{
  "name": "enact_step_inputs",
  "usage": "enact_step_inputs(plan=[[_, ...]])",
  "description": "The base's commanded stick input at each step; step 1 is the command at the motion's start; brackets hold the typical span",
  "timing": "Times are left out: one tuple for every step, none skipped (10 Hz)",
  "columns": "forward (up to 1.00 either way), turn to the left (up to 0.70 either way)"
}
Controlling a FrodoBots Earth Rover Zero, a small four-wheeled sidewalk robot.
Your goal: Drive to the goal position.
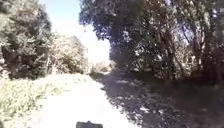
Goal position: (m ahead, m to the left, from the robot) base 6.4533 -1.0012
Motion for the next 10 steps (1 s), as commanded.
enact_step_inputs(plan=[[0.5,0.27],[0.5,0.0],[0.5,0.0],[0.5,0.0],[0.5,0.0],[0.5,0.0],[0.5,0.0],[0.5,0.0],[0.5,0.0],[0.5,0.0]])
